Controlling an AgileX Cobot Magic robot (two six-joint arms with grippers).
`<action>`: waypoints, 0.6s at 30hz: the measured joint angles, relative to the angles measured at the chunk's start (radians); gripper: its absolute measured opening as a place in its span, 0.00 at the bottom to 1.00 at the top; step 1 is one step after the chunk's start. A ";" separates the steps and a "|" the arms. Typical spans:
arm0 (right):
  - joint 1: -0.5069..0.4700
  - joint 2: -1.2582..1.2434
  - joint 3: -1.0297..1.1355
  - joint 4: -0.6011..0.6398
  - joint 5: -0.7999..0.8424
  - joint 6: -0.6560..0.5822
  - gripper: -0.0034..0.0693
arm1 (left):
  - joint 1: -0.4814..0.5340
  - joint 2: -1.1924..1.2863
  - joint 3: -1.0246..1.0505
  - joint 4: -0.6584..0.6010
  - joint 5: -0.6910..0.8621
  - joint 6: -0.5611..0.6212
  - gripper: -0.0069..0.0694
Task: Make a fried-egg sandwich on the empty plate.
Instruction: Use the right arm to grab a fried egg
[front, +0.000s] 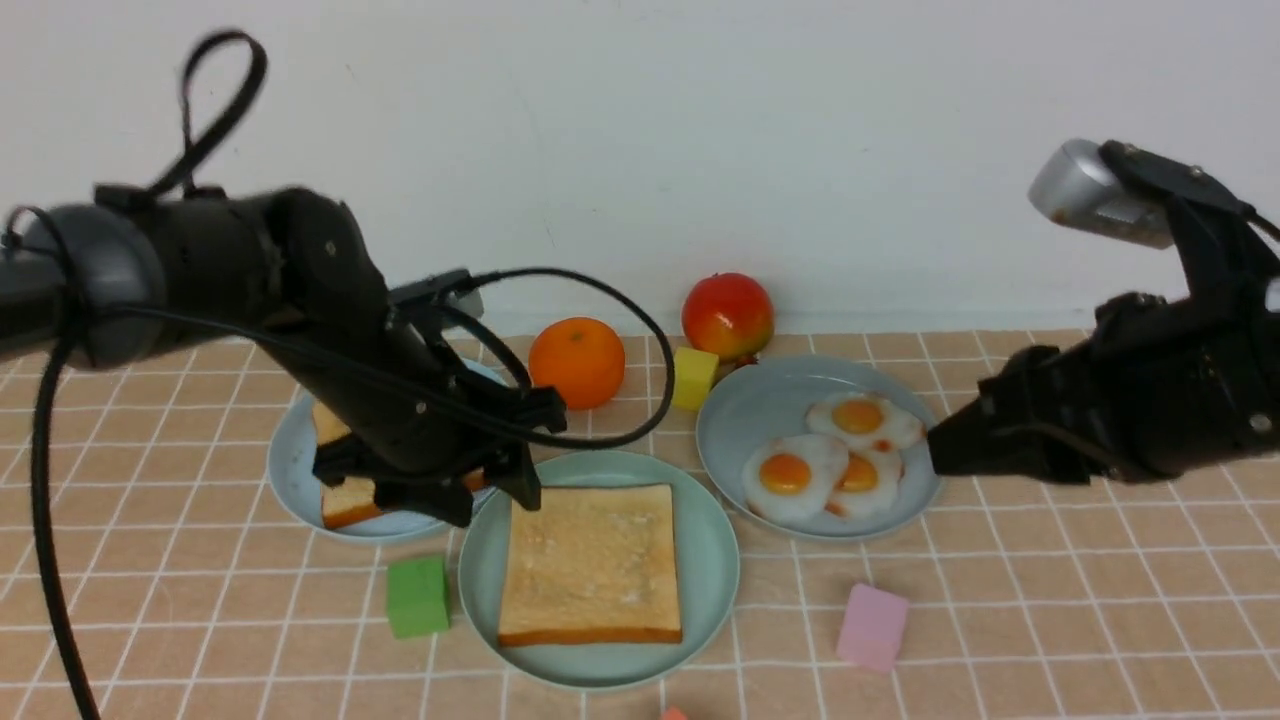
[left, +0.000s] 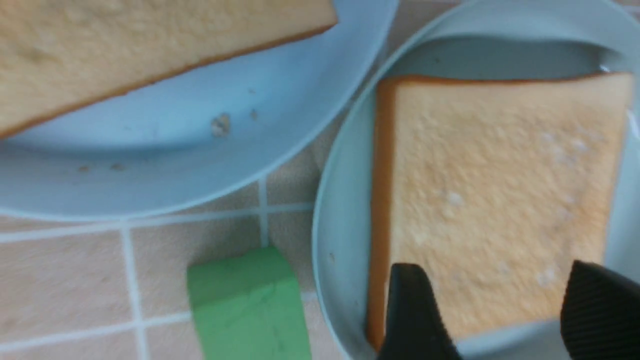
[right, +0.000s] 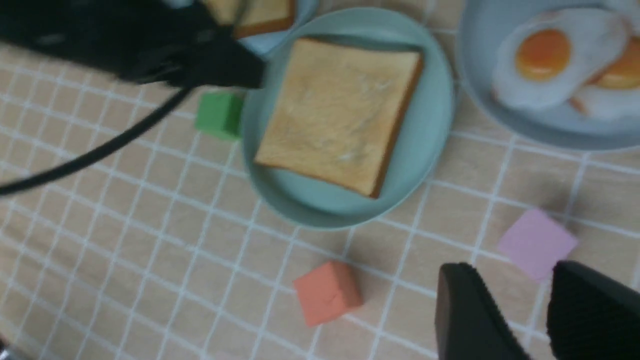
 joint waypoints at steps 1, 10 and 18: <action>-0.018 0.024 -0.020 -0.016 0.011 0.015 0.42 | 0.000 -0.013 -0.016 0.009 0.028 0.007 0.62; -0.151 0.263 -0.148 0.000 0.070 0.107 0.53 | 0.000 -0.300 -0.066 -0.056 0.193 0.117 0.32; -0.152 0.430 -0.178 0.162 0.025 -0.018 0.55 | 0.000 -0.574 0.160 -0.209 0.198 0.416 0.07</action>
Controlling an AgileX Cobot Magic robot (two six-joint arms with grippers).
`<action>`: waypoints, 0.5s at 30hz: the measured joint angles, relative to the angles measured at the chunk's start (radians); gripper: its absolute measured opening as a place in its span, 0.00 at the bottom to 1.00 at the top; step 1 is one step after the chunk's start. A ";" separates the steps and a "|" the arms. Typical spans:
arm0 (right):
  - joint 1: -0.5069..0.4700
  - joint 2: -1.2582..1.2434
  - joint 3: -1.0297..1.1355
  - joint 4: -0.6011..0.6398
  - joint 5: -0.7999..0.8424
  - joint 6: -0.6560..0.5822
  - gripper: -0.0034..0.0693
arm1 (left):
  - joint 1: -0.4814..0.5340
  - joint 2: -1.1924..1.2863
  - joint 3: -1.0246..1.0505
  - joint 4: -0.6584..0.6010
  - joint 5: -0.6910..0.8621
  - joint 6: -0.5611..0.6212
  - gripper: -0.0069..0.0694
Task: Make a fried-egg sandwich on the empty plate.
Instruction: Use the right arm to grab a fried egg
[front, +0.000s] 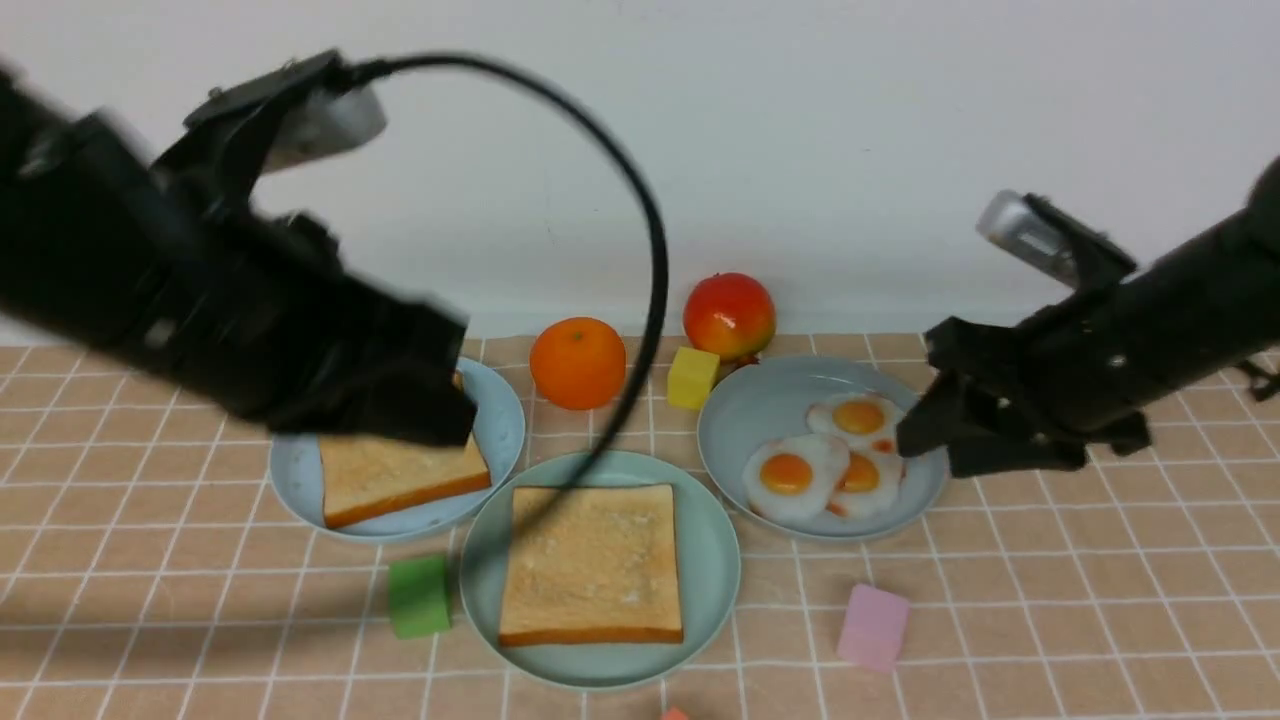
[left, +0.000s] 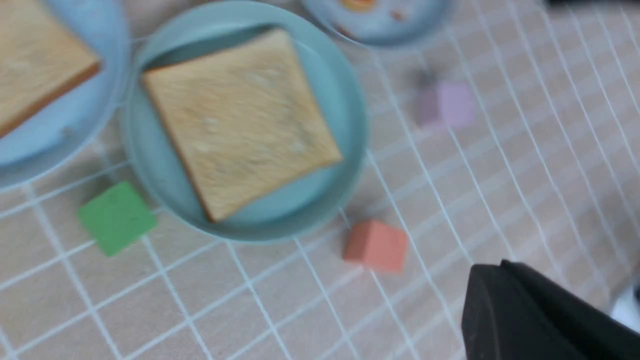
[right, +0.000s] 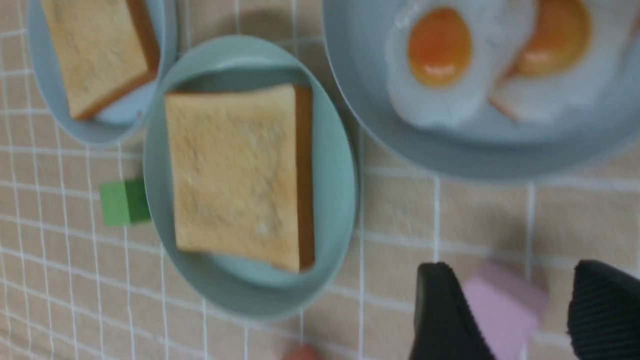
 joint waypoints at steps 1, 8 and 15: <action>0.000 0.021 -0.013 0.006 -0.014 -0.007 0.55 | 0.000 -0.025 0.027 -0.016 0.001 0.053 0.07; 0.045 0.117 -0.166 -0.093 -0.020 -0.069 0.55 | 0.000 -0.081 0.109 -0.057 0.029 0.190 0.07; 0.086 0.165 -0.403 -0.457 0.138 0.340 0.55 | 0.000 -0.081 0.110 -0.056 0.029 0.194 0.07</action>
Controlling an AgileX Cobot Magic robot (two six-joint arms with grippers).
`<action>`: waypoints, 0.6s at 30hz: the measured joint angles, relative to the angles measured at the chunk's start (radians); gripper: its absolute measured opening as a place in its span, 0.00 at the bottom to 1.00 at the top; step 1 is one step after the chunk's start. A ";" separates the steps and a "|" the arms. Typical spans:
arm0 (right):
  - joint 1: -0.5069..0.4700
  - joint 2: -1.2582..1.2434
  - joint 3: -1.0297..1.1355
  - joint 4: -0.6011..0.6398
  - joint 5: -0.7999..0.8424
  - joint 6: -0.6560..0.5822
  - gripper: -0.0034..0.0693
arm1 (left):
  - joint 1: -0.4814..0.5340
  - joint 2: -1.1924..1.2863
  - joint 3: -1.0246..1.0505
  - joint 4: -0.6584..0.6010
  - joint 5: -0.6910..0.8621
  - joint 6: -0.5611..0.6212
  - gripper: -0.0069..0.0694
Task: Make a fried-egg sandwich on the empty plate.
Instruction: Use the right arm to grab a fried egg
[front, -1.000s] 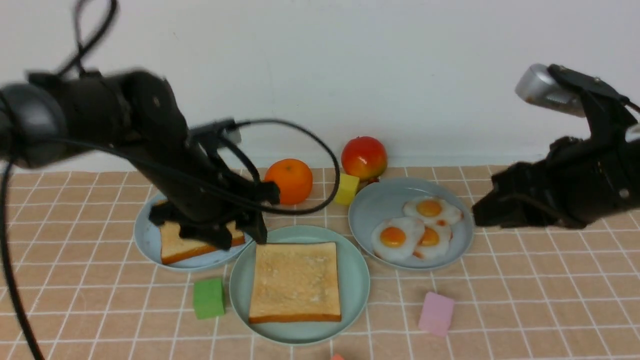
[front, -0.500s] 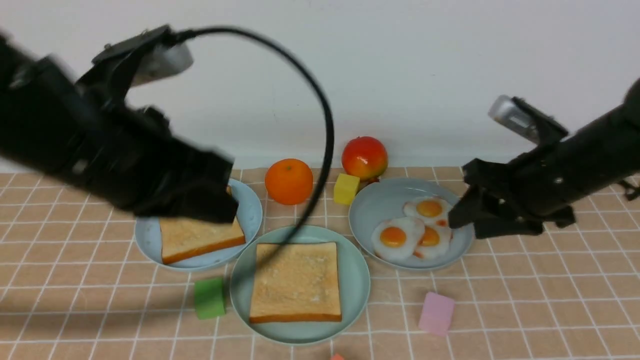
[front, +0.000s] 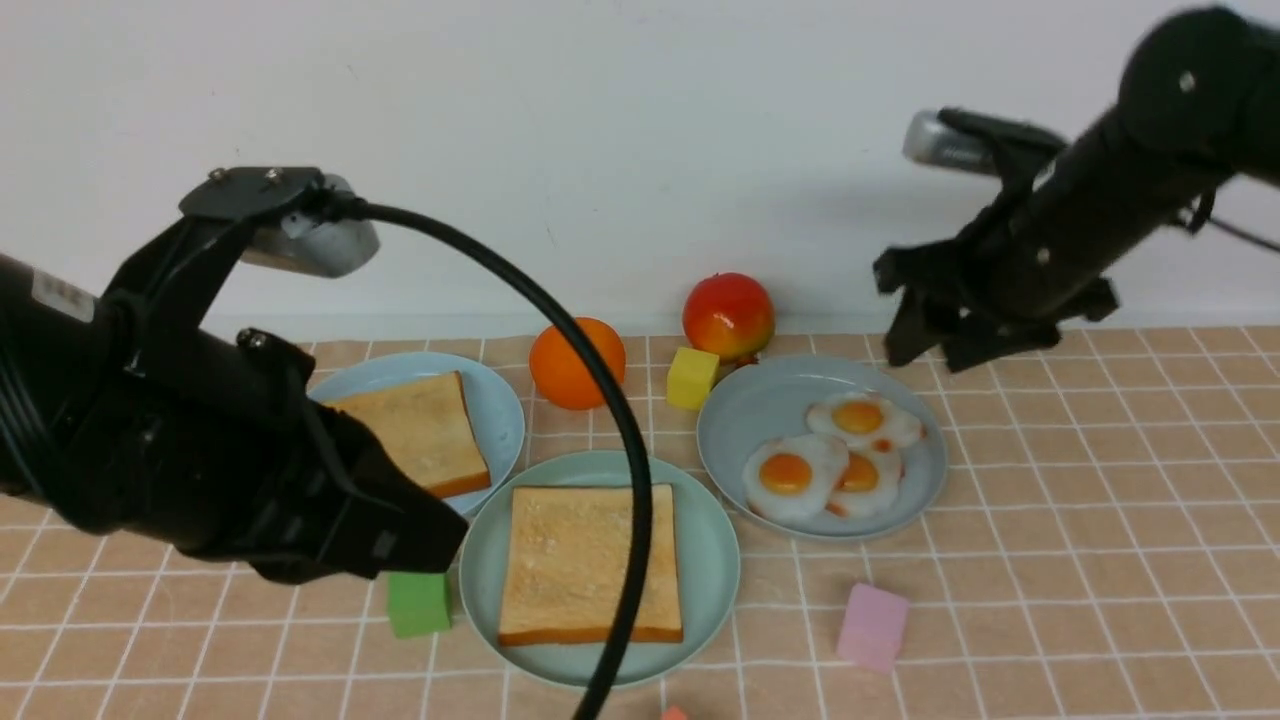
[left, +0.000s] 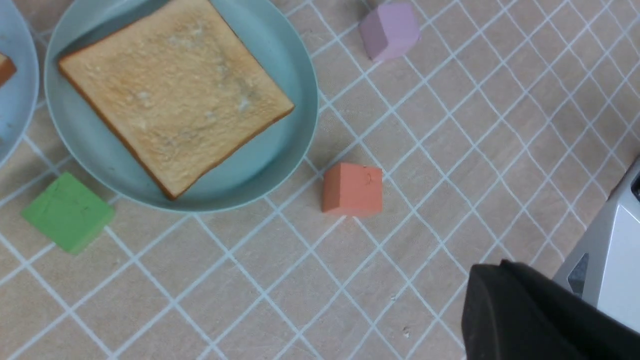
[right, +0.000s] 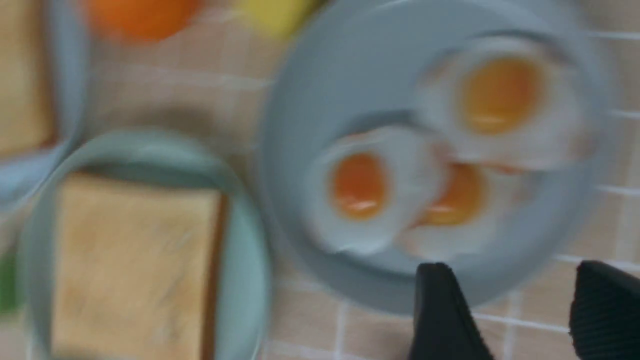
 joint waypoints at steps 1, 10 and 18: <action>0.000 0.013 -0.009 -0.017 0.007 0.080 0.55 | 0.000 0.000 0.000 0.000 -0.001 0.000 0.07; 0.022 0.150 -0.013 0.091 -0.040 0.390 0.55 | 0.000 0.000 0.000 0.000 -0.007 0.001 0.07; 0.057 0.241 -0.014 0.117 -0.065 0.475 0.55 | 0.000 0.000 0.000 0.000 -0.012 0.001 0.07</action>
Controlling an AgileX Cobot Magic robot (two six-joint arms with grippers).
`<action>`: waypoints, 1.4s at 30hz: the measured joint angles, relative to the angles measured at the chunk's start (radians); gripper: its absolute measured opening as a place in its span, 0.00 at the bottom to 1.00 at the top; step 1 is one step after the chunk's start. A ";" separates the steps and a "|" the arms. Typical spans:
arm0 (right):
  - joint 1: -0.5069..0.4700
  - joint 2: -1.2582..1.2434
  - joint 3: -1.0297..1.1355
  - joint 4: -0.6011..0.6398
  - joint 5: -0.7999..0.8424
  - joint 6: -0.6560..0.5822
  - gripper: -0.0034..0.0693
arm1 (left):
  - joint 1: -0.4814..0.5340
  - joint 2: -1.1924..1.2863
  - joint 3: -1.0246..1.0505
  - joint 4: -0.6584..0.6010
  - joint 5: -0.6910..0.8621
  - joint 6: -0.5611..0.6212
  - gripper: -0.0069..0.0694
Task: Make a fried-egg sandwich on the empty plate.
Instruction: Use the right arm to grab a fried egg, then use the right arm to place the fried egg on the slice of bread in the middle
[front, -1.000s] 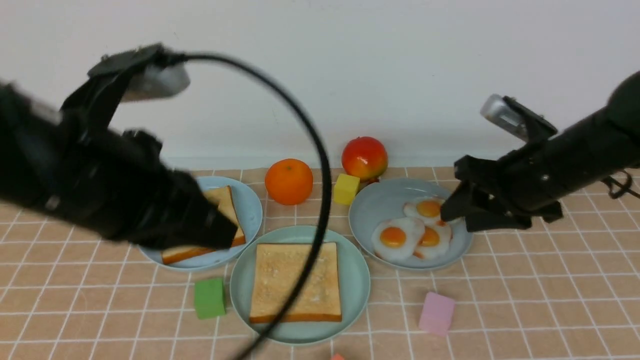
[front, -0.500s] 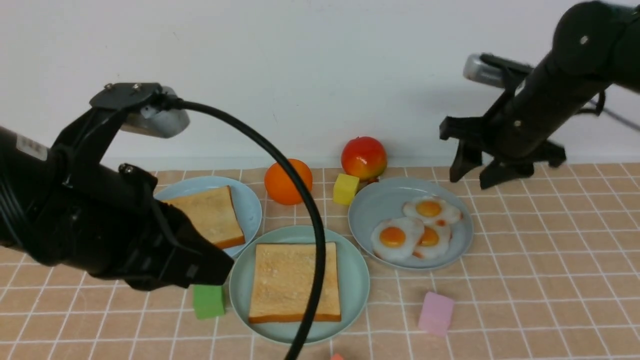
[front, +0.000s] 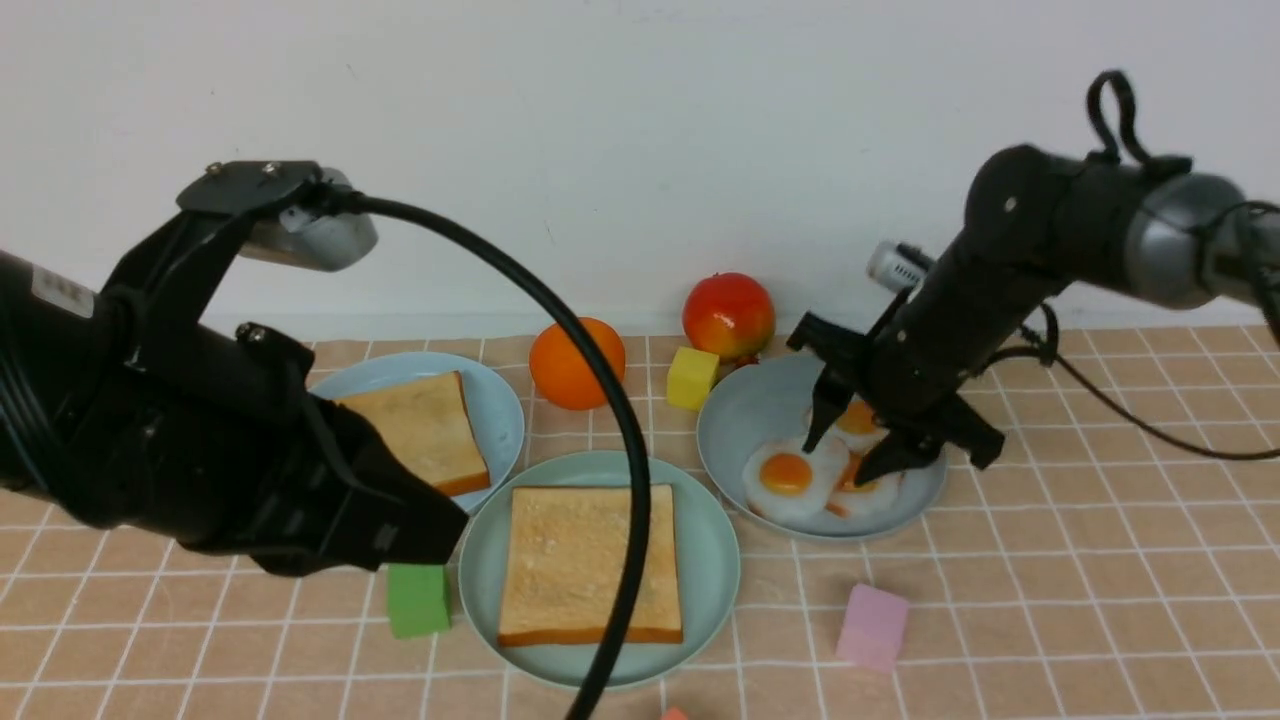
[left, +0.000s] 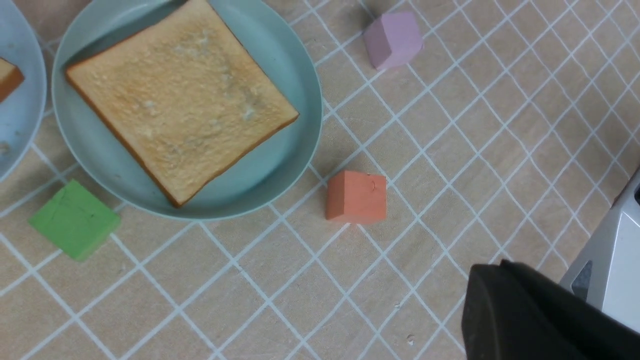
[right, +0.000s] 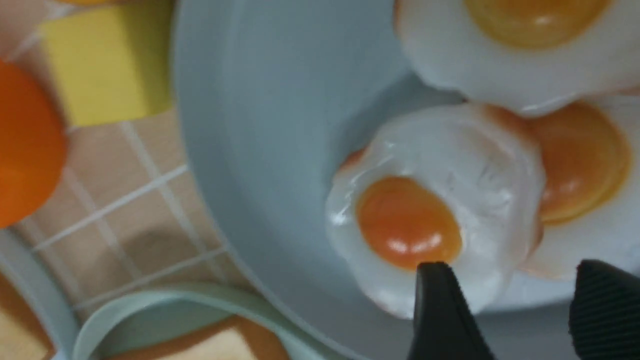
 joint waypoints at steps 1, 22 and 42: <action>0.000 0.006 0.000 -0.001 -0.003 0.002 0.55 | 0.000 0.000 0.000 0.000 0.000 0.000 0.07; -0.005 0.063 -0.014 -0.015 0.006 -0.056 0.17 | 0.000 0.000 0.000 0.000 -0.004 -0.004 0.08; 0.006 -0.208 -0.011 0.001 -0.043 -0.480 0.17 | 0.000 0.000 0.000 0.001 0.013 -0.019 0.09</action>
